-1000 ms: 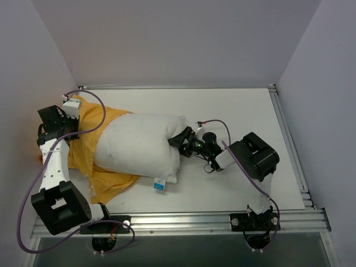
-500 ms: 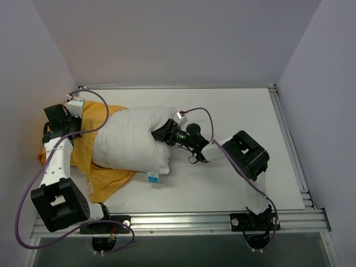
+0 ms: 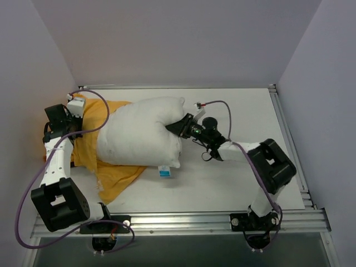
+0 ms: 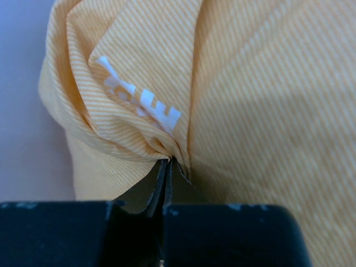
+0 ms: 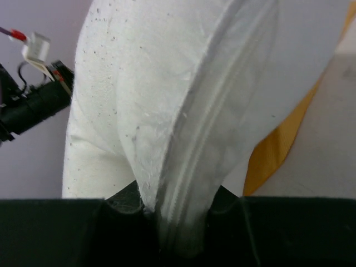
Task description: Remove the pillowcase from the pillow
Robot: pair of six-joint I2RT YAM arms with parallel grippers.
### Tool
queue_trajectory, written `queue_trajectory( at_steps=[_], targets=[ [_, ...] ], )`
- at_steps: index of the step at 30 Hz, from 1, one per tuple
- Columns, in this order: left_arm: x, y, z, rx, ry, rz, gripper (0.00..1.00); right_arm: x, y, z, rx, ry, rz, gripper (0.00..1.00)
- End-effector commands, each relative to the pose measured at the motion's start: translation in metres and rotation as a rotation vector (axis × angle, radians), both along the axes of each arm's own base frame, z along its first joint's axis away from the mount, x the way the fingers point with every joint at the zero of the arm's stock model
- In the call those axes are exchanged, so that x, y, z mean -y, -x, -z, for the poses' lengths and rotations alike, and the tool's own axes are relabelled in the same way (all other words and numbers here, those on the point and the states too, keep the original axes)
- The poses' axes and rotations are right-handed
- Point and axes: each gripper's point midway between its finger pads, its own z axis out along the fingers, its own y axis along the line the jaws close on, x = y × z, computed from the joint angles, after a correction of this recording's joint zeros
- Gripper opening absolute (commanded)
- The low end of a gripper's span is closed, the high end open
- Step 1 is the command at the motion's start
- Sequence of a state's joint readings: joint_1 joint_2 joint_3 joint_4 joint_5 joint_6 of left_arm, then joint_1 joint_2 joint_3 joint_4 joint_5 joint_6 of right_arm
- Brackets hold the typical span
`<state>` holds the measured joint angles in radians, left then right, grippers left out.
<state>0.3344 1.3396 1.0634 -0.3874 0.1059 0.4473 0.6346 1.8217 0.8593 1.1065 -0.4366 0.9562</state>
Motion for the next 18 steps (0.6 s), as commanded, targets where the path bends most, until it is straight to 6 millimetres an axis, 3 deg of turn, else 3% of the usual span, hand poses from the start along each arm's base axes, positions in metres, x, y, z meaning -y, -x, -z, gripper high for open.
queue_trajectory(
  at_steps=[1, 3, 4, 7, 8, 9, 11, 14, 17, 18],
  targets=[
    [0.011, -0.004, -0.022, 0.041, 0.061, 0.024, 0.02, 0.091, -0.029, -0.124, 0.28, -0.148, 0.202, 0.0],
    [0.005, -0.004, -0.03, 0.056, 0.059, 0.006, 0.02, 0.124, -0.026, -0.133, 0.293, -0.163, 0.211, 0.0],
    [0.001, -0.003, -0.035, 0.065, 0.055, -0.006, 0.02, 0.158, -0.032, -0.138, 0.302, -0.152, 0.265, 0.0],
    [-0.008, -0.004, -0.044, 0.077, 0.034, -0.025, 0.02, 0.198, -0.021, -0.14, 0.306, -0.133, 0.291, 0.0],
    [-0.012, -0.003, -0.046, 0.079, 0.023, -0.034, 0.02, 0.23, -0.027, -0.141, 0.311, -0.125, 0.358, 0.0],
    [-0.015, -0.002, -0.046, 0.077, 0.02, -0.044, 0.02, 0.238, -0.021, -0.141, 0.307, -0.122, 0.35, 0.0],
    [-0.023, 0.0, -0.046, 0.07, 0.016, -0.06, 0.02, 0.285, -0.019, -0.148, 0.32, -0.096, 0.45, 0.0],
    [-0.026, 0.002, -0.041, 0.056, 0.015, -0.06, 0.02, 0.311, -0.009, -0.156, 0.329, -0.044, 0.466, 0.0],
    [-0.035, 0.004, -0.032, 0.024, -0.009, -0.09, 0.02, 0.322, -0.002, -0.166, 0.348, 0.008, 0.476, 0.0],
    [-0.044, 0.005, -0.031, 0.007, -0.039, -0.123, 0.02, 0.343, -0.003, -0.166, 0.342, 0.03, 0.531, 0.0]
  ],
)
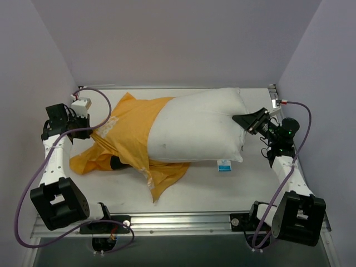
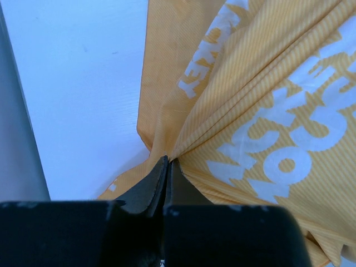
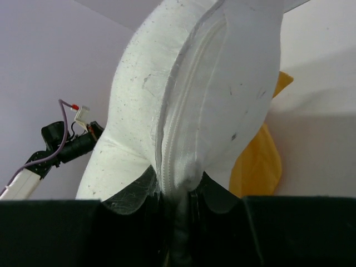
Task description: Remove the pillowcase from the pillow
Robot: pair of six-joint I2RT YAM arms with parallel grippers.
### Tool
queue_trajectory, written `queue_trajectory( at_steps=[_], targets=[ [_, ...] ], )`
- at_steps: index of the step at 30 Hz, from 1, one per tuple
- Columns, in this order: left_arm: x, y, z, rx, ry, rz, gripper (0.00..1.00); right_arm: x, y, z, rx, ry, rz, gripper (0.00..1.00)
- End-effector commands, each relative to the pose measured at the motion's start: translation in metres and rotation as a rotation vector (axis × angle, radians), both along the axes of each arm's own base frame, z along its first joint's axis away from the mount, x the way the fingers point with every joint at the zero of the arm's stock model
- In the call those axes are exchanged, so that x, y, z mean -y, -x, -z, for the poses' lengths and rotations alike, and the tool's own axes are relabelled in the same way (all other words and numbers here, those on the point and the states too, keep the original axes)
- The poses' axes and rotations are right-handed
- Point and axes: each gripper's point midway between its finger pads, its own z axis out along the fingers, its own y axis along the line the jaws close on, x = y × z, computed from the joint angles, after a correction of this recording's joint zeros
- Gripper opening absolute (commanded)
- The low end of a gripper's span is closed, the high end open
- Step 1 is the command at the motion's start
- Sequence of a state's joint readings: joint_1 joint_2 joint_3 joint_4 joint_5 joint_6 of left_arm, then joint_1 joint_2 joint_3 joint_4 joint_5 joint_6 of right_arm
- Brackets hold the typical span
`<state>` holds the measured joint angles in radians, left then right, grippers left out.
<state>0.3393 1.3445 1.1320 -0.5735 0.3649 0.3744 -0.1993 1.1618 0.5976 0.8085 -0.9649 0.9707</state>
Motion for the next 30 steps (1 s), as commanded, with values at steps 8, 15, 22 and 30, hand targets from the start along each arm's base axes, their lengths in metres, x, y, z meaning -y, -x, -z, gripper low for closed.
queue_trajectory(
  at_steps=[8, 15, 22, 30],
  targets=[
    [-0.118, -0.004, -0.003, -0.012, -0.368, -0.234, 0.02, 0.099, -0.017, -0.064, 0.199, 0.128, 0.325, 0.0],
    [-0.078, -0.019, -0.007, 0.014, -0.286, -0.137, 0.19, 0.092, -0.007, -0.014, 0.001, 0.313, 0.34, 0.0],
    [0.022, -0.003, -0.062, 0.073, 0.01, 0.234, 0.94, 0.045, -0.002, 0.0, -0.003, 0.45, 0.154, 0.0],
    [0.145, -0.003, -0.185, 0.288, 0.15, 0.522, 0.94, -0.045, 0.041, 0.031, -0.019, 0.564, -0.189, 0.0]
  ],
)
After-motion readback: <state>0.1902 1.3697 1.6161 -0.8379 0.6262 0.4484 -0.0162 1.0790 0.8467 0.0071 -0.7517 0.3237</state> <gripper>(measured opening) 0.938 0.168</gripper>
